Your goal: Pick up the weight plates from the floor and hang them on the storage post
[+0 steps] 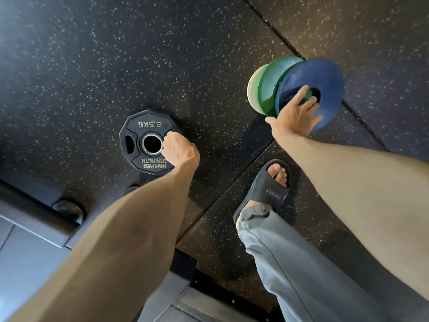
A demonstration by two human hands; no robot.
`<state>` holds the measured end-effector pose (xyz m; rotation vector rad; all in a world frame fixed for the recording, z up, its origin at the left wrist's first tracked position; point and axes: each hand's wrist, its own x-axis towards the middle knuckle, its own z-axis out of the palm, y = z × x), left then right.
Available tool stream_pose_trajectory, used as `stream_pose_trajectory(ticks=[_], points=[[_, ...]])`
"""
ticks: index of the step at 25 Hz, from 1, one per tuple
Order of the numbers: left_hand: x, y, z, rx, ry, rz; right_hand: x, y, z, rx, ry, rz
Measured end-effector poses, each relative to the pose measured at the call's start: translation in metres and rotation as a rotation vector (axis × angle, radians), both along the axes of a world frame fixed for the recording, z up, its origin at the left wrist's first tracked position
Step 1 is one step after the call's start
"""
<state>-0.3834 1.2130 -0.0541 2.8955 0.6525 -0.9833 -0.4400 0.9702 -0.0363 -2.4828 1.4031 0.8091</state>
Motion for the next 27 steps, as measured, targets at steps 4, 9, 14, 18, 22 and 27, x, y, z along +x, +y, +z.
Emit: stream_pose_trajectory(ticks=[4, 9, 14, 18, 22, 27], points=[[-0.001, 0.002, 0.014, -0.028, -0.037, 0.005, -0.002, -0.006, -0.022, -0.072, -0.009, 0.082], [0.004, 0.028, 0.057, -0.145, 0.005, 0.136, -0.014, -0.012, 0.018, -0.029, 0.018, 0.178], [0.016, 0.069, 0.120, -0.160, 0.089, 0.182, -0.011, 0.010, 0.079, 0.033, -0.130, -0.066], [0.028, 0.082, 0.176, -0.136, 0.022, 0.054, -0.009, 0.056, 0.123, 0.183, -0.170, -0.169], [0.011, 0.065, 0.243, -0.247, 0.055, 0.056, -0.007, 0.093, 0.189, 0.380, -0.144, 0.010], [-0.002, 0.080, 0.376, -0.299, 0.087, 0.015, 0.009, 0.129, 0.329, 0.560, -0.016, 0.294]])
